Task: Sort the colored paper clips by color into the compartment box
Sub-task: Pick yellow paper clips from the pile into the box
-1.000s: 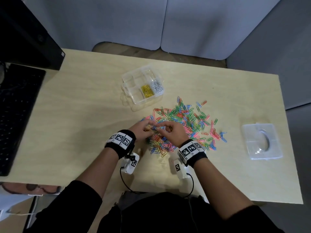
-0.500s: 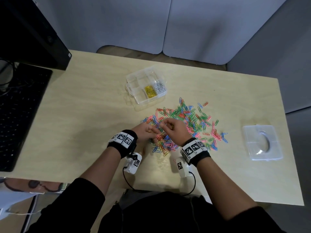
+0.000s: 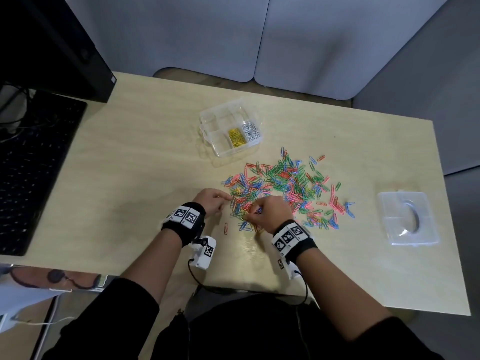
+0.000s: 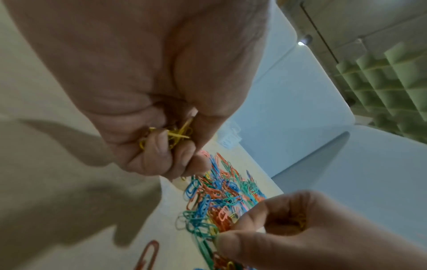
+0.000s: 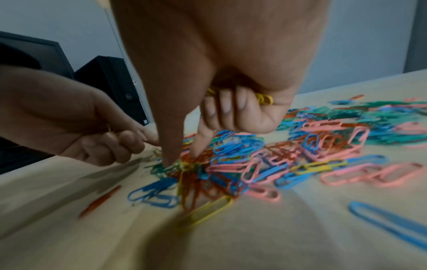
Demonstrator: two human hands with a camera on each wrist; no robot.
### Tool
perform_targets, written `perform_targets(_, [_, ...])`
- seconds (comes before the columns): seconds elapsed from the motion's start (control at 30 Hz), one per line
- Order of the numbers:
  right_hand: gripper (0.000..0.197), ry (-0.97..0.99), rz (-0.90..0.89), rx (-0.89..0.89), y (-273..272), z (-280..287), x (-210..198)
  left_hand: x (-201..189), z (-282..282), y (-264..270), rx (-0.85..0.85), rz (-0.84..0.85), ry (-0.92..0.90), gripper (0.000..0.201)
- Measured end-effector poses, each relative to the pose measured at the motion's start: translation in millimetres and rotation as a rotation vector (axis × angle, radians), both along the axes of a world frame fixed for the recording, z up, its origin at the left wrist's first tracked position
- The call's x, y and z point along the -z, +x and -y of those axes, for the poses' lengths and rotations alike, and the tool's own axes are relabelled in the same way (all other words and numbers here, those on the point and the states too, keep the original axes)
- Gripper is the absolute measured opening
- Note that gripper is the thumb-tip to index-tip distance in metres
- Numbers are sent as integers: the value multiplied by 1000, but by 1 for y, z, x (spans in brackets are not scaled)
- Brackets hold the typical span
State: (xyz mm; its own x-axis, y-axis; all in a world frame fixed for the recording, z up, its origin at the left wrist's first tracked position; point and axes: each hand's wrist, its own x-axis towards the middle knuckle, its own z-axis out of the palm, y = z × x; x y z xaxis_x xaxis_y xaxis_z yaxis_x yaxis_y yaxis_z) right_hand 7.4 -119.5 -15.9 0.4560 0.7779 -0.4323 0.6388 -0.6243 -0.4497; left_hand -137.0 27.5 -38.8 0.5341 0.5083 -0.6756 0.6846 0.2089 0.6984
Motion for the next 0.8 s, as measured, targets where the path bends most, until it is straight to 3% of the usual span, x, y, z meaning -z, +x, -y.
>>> perform_targets(0.13, [12, -75, 133, 74, -13, -7, 6, -8, 7, -4, -195, 73, -228, 28])
perform_targets(0.23, [16, -83, 182, 48, -16, -9, 9, -11, 8, -5, -348, 138, -430, 49])
perform_targets(0.33, [17, -32, 72, 73, -6, -4, 16, -10, 9, -4, -402, 159, -477, 60])
perform_targets(0.5, [18, 106, -118, 317, 21, 14, 21, -9, 8, 2, -431, 206, -524, 58])
perform_targets(0.57, [17, 110, -105, 325, 24, 16, 21, -9, 11, 5, -362, 169, -387, 42])
perform_targets(0.67, [17, 109, -126, 321, 22, 15, 21, -5, 18, 8, -34, 50, 171, 11])
perform_targets(0.73, [22, 124, -218, 363, 21, 15, 21, -4, 23, 11, 151, 14, 388, 7])
perform_targets(0.8, [21, 127, -264, 400, 22, 16, 21, -3, 29, 14, 264, -21, 487, 9])
